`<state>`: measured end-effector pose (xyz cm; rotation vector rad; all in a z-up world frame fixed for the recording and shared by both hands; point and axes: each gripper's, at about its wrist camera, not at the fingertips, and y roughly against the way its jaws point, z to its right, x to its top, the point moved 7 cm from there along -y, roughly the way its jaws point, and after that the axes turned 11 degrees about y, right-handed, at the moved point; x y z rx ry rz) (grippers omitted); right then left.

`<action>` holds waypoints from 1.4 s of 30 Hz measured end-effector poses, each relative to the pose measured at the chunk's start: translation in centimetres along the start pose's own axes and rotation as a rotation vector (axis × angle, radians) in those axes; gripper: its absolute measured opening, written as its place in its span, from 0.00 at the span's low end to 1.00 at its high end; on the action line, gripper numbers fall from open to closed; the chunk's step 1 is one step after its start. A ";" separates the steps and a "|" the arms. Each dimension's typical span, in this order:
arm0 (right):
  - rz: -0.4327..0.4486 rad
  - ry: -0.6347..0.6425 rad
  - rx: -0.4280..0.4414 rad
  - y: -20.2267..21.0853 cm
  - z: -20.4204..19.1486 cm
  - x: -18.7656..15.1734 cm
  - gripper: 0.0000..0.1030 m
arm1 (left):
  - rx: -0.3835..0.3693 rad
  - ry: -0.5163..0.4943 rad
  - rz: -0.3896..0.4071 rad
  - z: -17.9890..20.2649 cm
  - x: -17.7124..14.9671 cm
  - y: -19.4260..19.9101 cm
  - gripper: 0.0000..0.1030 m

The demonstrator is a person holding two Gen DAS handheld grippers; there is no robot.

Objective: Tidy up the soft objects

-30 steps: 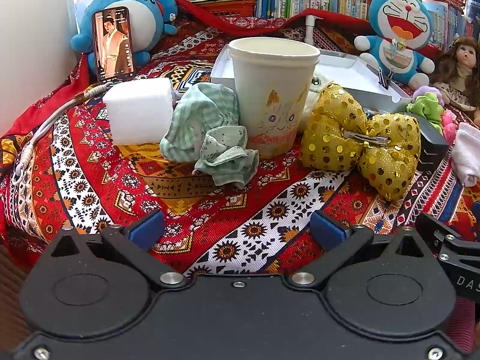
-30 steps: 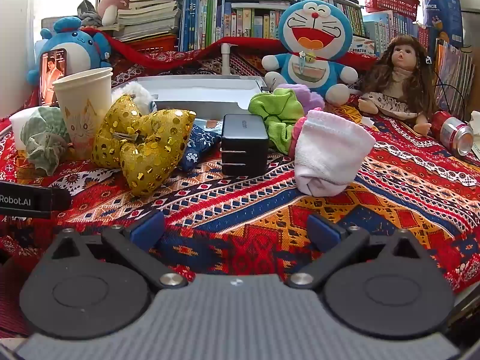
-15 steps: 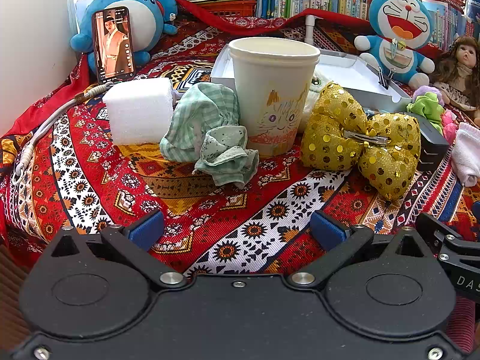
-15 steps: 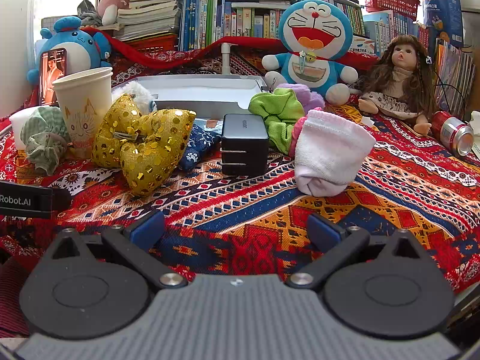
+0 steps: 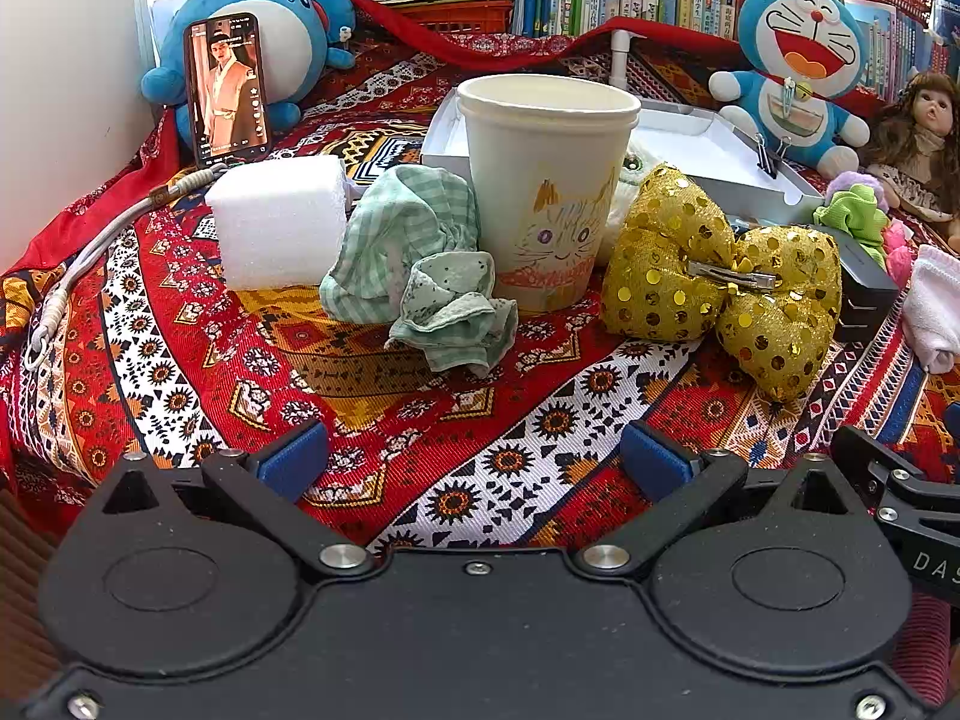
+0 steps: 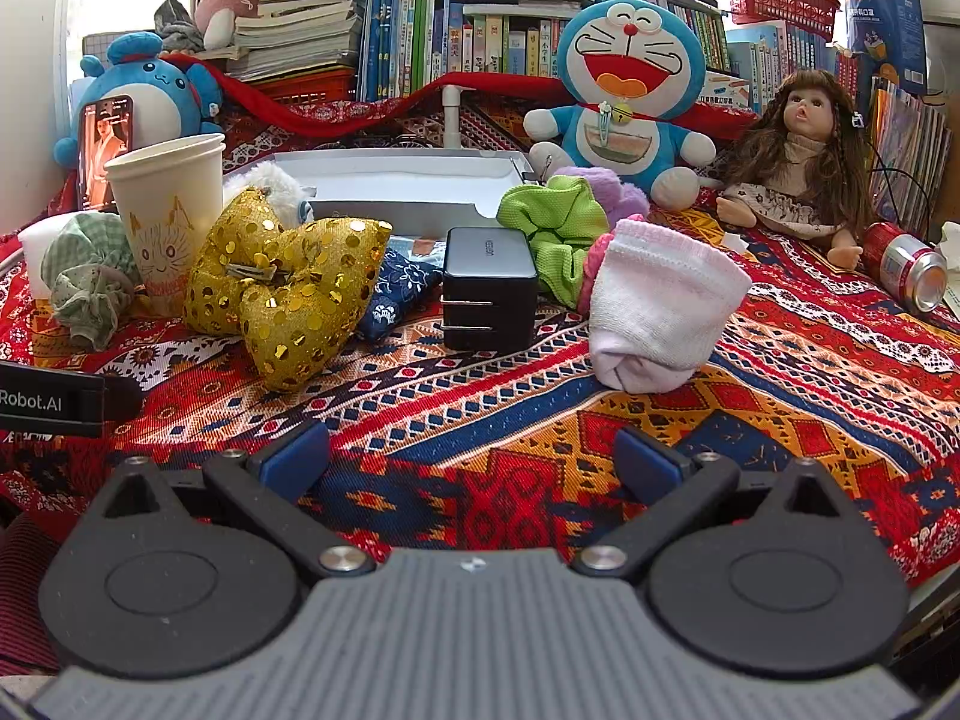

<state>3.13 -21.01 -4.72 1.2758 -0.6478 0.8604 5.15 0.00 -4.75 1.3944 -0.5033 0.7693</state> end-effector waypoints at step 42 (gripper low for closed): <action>0.010 0.005 0.008 0.0 0.1 -0.1 1.00 | -0.023 -0.019 0.012 -0.2 -0.2 0.1 1.00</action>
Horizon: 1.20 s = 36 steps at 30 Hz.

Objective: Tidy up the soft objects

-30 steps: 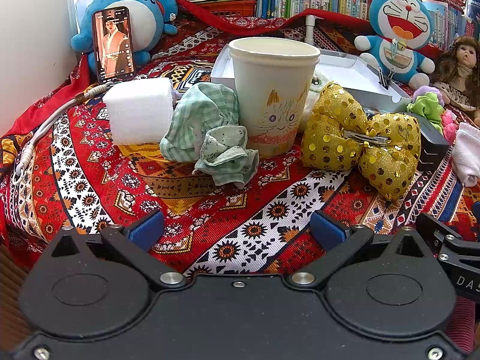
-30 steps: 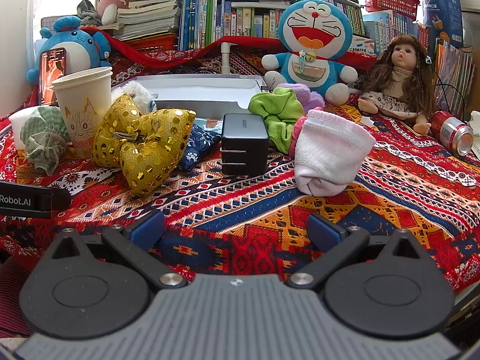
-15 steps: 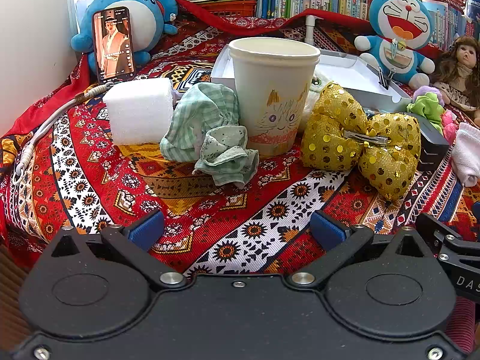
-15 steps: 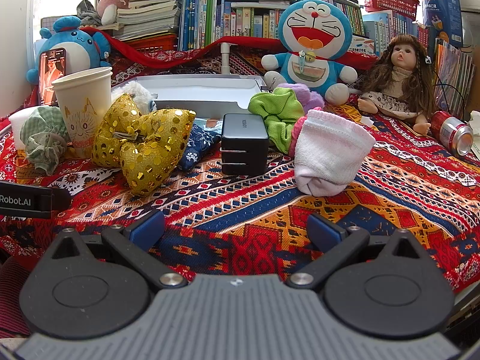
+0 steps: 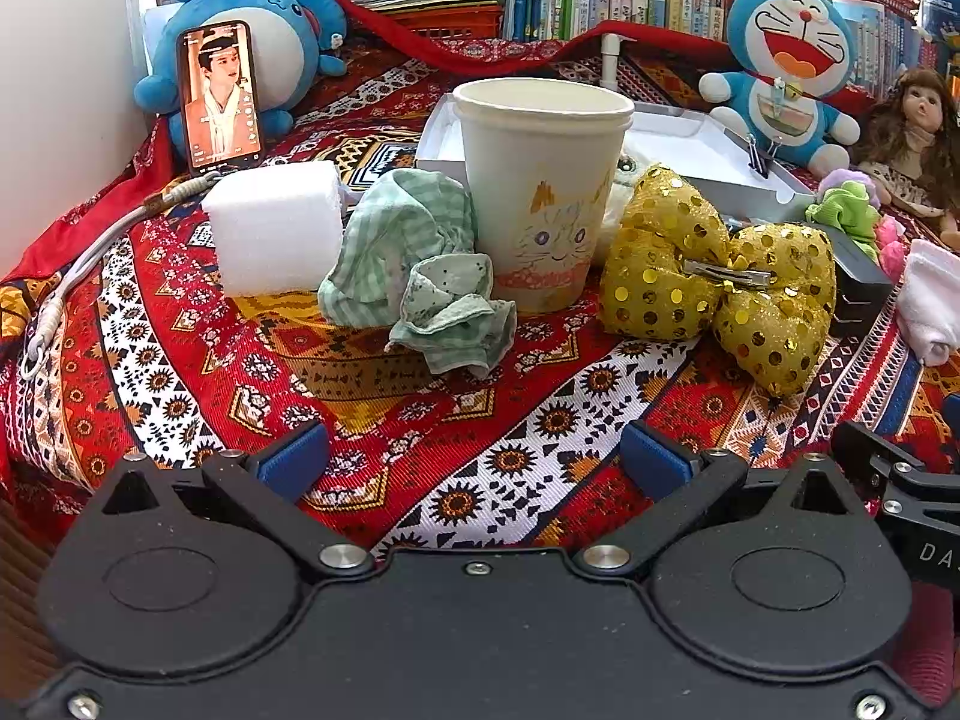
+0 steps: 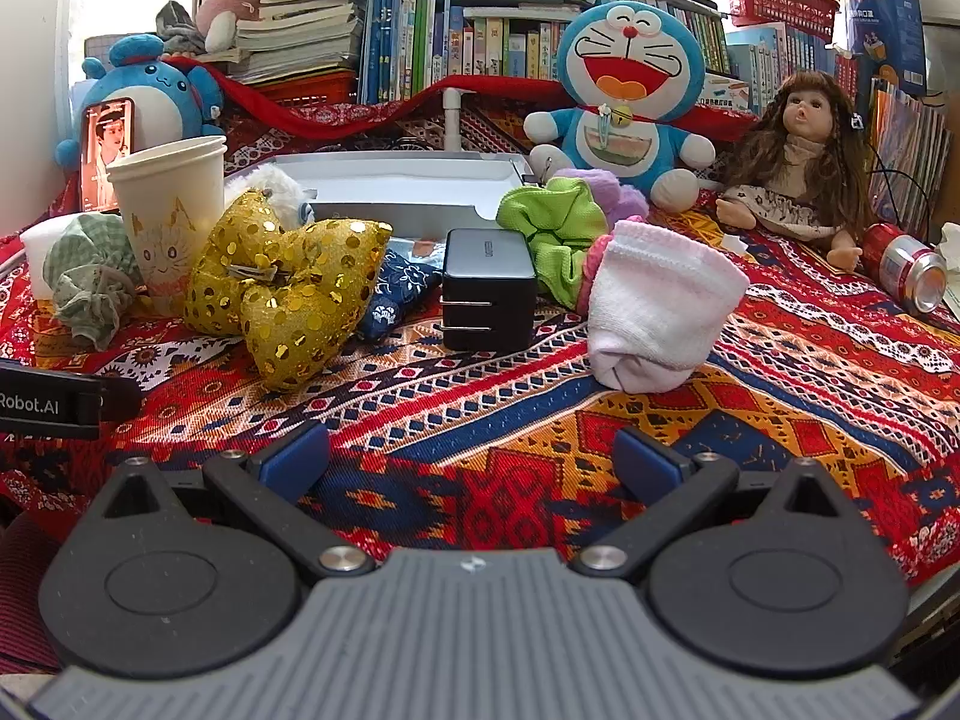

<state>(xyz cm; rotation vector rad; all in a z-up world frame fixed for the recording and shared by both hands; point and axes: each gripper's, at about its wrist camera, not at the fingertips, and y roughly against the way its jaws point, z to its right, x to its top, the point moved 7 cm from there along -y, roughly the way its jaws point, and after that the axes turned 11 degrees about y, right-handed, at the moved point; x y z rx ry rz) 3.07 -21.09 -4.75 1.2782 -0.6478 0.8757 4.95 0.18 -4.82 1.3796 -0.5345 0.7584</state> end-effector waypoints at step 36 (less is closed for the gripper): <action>0.199 0.198 0.066 1.1 -3.6 3.9 0.94 | -0.092 0.058 0.180 -1.9 3.7 2.3 0.89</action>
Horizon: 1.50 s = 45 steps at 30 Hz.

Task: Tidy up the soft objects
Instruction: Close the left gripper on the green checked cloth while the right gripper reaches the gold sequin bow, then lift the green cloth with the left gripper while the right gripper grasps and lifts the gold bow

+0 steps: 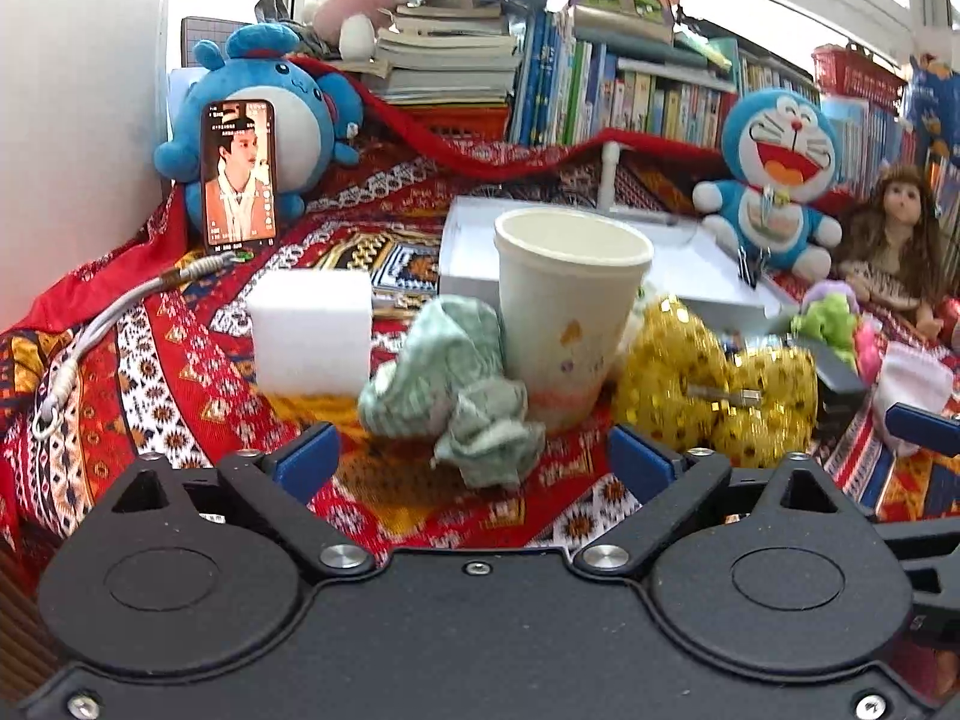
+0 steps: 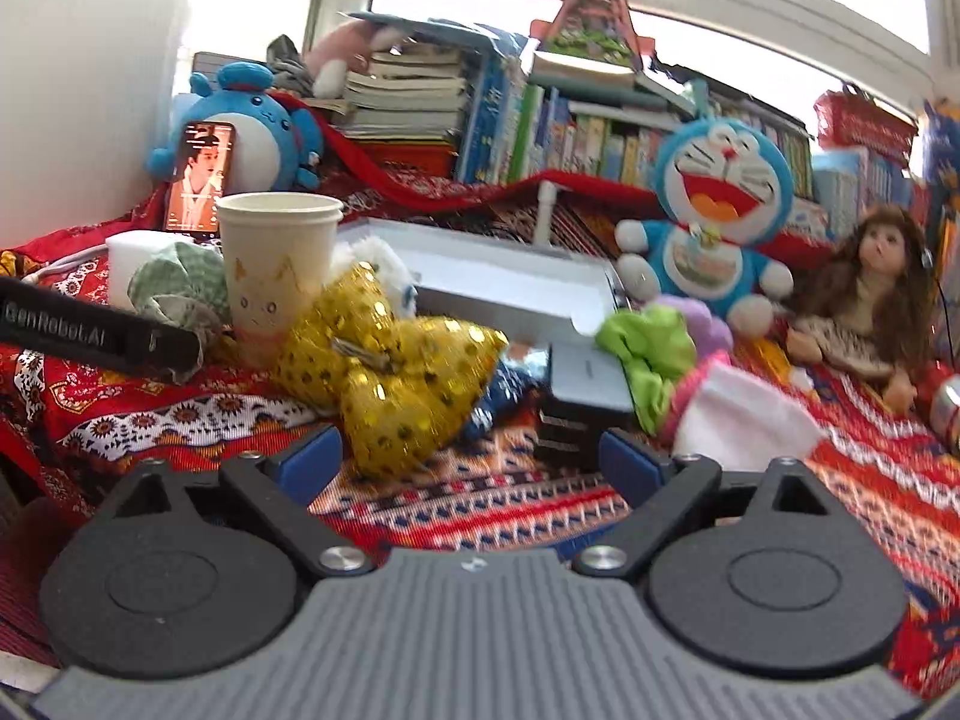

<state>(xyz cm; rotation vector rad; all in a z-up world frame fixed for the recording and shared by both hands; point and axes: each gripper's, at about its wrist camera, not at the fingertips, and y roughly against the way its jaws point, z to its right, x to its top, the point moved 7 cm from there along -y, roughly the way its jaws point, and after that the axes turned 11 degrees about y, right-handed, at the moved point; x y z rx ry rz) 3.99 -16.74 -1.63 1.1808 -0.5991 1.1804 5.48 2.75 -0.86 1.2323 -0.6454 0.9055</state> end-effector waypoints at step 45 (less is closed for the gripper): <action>0.057 0.095 0.114 -4.8 -2.6 1.5 0.90 | 0.012 0.129 -0.061 -1.2 1.0 -4.7 0.33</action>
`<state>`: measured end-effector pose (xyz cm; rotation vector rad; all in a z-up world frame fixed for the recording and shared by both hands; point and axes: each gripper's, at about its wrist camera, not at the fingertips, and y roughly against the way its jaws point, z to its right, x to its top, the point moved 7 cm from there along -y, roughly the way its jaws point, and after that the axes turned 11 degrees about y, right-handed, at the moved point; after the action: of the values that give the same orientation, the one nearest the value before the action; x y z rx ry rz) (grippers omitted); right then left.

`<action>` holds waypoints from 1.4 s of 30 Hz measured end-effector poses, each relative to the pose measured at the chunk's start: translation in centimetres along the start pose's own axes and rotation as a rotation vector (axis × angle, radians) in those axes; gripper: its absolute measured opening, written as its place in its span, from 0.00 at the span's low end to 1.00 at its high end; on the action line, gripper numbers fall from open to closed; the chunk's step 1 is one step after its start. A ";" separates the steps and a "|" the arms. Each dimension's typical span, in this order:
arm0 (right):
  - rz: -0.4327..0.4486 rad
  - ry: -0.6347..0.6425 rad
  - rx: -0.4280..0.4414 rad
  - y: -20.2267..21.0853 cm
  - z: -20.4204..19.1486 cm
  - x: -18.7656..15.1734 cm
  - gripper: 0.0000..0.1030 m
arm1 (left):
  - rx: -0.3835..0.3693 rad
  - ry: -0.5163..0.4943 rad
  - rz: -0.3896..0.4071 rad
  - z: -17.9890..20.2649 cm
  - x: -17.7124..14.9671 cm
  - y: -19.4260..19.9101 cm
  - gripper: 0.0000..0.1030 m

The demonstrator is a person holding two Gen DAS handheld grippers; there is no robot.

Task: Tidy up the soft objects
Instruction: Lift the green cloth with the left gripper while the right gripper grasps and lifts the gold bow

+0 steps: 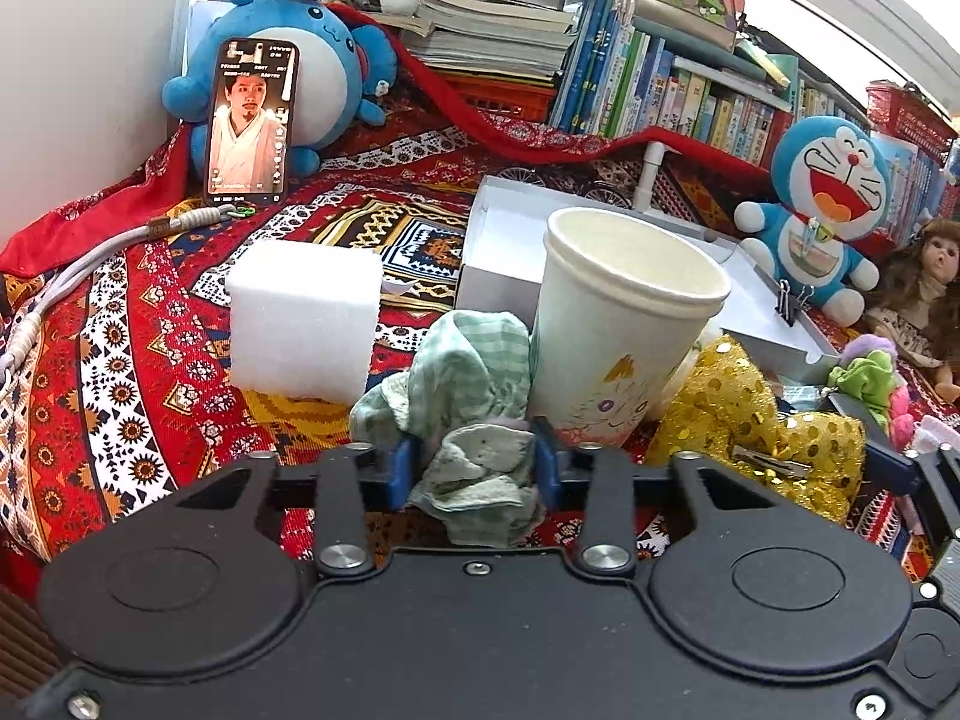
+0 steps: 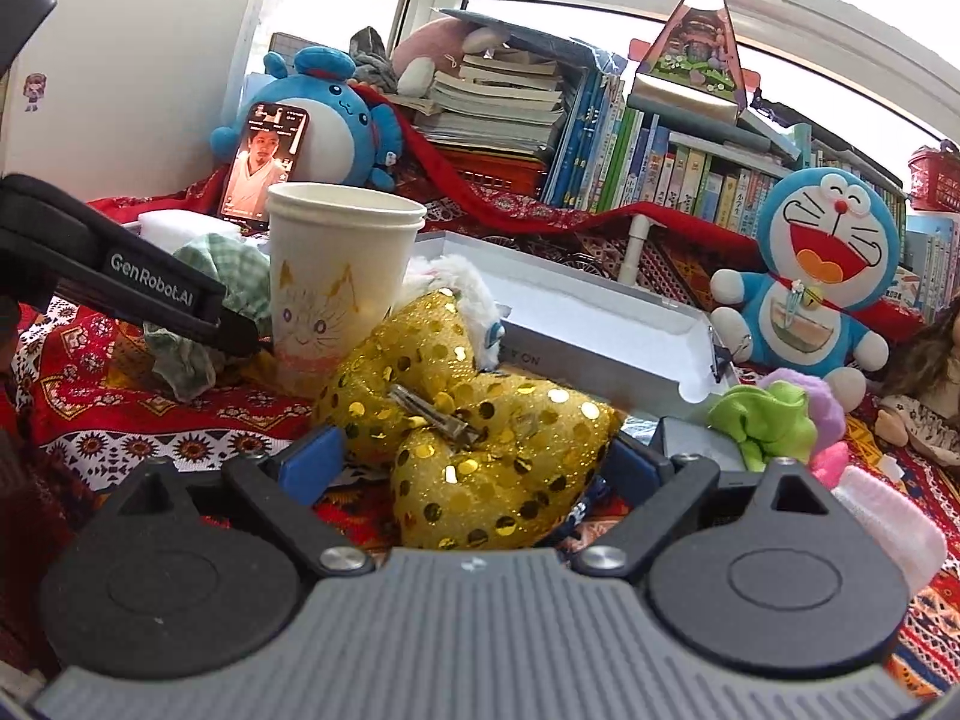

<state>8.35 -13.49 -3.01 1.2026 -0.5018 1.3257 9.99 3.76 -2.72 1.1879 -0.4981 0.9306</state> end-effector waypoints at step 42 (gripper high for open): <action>0.069 -0.188 -0.094 2.1 8.3 5.8 0.53 | -0.113 -0.048 0.089 2.3 11.4 3.6 0.32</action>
<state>10.68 -18.47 5.76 1.2470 -0.7391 1.2386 13.63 5.81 8.69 1.0946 -0.6385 0.9393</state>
